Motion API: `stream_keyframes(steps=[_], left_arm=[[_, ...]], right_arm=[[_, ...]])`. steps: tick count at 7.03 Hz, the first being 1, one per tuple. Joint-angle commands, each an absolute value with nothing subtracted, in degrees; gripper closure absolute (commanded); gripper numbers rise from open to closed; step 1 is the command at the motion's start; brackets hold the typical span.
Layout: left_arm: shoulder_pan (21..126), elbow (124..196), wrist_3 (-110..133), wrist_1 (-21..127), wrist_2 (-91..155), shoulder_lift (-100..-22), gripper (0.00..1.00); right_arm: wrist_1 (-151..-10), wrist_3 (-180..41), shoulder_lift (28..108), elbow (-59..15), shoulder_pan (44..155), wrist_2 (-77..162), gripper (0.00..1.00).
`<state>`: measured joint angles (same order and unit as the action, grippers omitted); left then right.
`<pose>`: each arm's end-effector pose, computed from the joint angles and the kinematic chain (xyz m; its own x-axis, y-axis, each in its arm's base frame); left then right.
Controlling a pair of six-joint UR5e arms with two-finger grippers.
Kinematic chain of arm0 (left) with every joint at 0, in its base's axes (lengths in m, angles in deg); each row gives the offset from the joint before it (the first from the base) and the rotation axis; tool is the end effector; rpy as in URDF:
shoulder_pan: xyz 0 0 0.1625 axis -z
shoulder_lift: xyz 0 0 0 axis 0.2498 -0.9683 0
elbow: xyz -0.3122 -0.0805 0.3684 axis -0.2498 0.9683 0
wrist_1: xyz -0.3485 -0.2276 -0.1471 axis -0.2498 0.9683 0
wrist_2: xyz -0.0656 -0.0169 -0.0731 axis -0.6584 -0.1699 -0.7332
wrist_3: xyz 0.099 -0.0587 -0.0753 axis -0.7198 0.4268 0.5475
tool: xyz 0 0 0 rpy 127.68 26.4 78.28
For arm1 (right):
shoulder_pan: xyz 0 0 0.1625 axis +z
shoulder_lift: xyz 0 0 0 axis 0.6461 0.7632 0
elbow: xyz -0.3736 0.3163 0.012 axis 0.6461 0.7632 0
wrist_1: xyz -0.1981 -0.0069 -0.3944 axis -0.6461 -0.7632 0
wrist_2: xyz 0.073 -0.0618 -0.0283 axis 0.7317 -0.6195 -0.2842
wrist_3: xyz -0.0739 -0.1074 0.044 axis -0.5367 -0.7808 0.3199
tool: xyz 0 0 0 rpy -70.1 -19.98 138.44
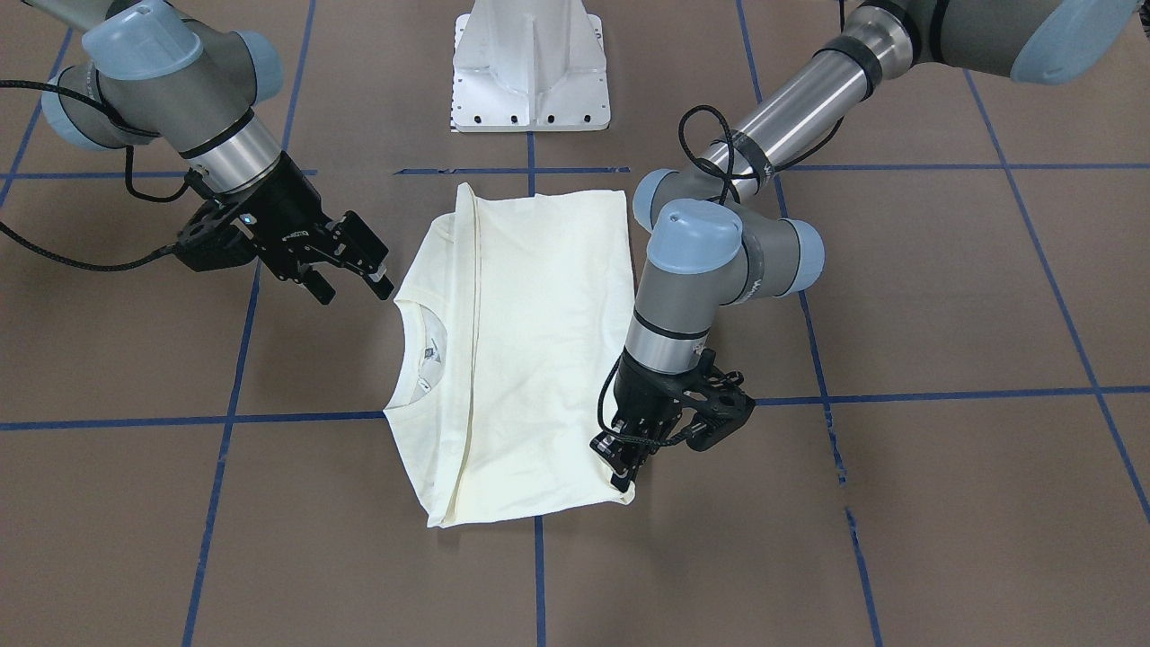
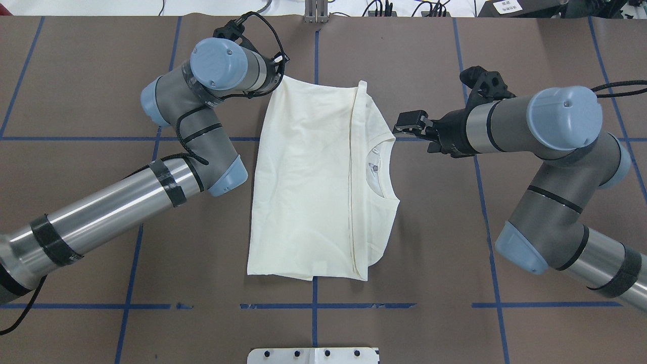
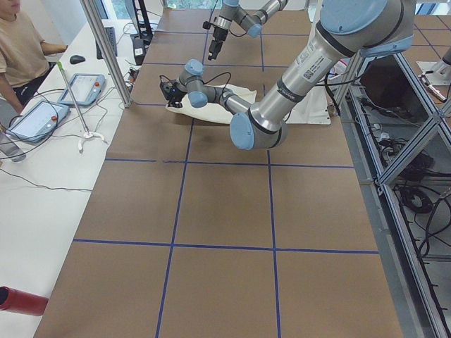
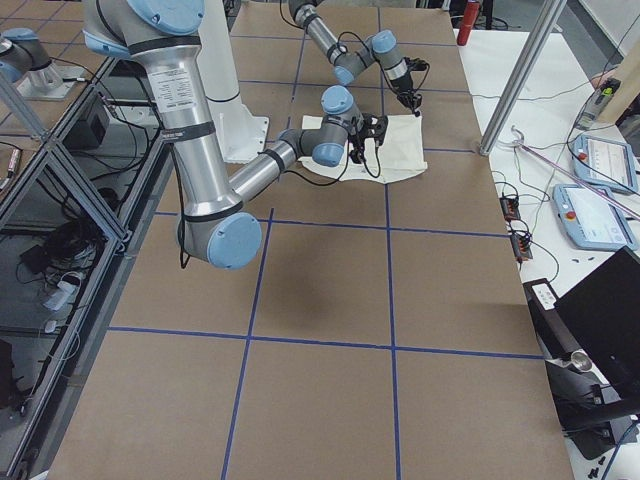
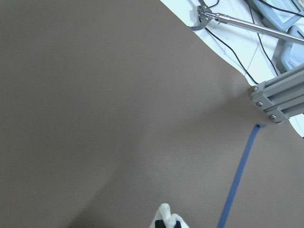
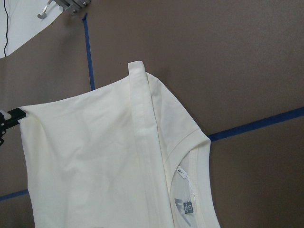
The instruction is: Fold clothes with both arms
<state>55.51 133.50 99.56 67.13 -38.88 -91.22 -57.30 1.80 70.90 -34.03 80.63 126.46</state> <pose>0.6146 -0.7038 0.2727 0.1752 -0.4469 -0.8772 0.6823 0.6975 -0.2191 -0.4434 -0.4992 0.3547 0.2824 0.1990 0.9384 -0.4026 0.9125 -0.0723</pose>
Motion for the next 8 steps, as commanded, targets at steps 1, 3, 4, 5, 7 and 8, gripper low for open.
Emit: stream_keyframes(steps=[1,3,4,5,7,8], left_arm=[[55.42,143.03,99.11,67.31,-41.01,-86.23,0.5],[55.95,150.11,98.76,67.48,-44.98,-81.19,0.5],[56.04,150.21,98.67,66.87,-44.99,-81.09,0.5],[56.3,150.21,98.67,66.87,-45.16,-81.01,0.5],[56.39,150.83,98.67,66.78,-45.95,-81.01,0.5],[56.74,150.83,98.67,66.69,-46.3,-81.01,0.5]], right_arm=[[-58.63,1.14,69.45,-33.76,76.76,126.54,0.0],[-70.0,-0.17,61.99,-30.6,72.0,126.02,0.0],[-76.16,-7.4,60.31,-30.6,69.2,124.19,0.0],[-82.75,-12.87,59.07,-30.25,67.86,123.74,0.0],[-93.84,-19.24,54.77,-30.07,65.67,122.86,0.0],[-96.94,-19.34,53.36,-30.07,63.74,119.81,0.0]])
